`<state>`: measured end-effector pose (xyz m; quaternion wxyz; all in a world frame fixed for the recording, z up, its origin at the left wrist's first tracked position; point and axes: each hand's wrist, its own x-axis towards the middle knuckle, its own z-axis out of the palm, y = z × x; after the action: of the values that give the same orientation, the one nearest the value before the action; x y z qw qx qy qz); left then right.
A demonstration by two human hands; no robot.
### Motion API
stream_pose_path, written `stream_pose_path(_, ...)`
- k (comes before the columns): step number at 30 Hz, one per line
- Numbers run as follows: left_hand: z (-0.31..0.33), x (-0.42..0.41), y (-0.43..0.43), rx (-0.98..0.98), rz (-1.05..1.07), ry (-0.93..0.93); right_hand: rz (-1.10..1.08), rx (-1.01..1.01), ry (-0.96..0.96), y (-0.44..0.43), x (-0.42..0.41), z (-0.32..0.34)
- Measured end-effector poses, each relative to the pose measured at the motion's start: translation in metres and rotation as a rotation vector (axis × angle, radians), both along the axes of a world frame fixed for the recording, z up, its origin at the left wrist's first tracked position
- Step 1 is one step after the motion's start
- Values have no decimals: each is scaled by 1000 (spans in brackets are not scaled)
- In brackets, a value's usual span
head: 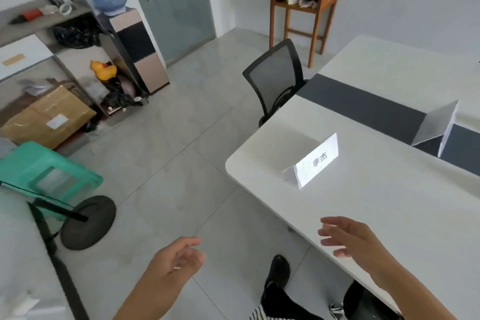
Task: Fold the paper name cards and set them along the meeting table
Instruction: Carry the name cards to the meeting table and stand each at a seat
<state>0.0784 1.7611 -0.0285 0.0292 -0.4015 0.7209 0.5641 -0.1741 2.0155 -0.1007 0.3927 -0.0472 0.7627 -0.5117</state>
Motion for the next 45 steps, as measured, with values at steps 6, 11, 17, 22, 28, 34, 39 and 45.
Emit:
stream_pose_path(6,9,-87,-74,-54,-86,-29,-184,87,14,-88,-81,-41)
stream_pose_path(11,3,-127,-119,-71,-141,-79,-298,285,0,-150,-124,-66)
stream_pose_path(17,-12,-177,-185,-27,-351,-150,-423,529,73,-197,-127,-98)
stream_pose_path(22,-9,-221,-247,-42,-464,-106,-575,619,124,-218,-125,-91)
stream_pose_path(28,-12,-277,-300,-36,-615,-59,-774,599,221,-216,-116,-73)
stream_pose_path(34,-6,-336,-299,-15,-811,28,-901,356,188,-207,-96,-31)
stream_pose_path(39,4,-375,-266,-23,-922,177,-859,128,296,-204,-49,52)
stream_pose_path(45,30,-385,-197,115,-1048,292,-820,-83,299,-180,22,121)
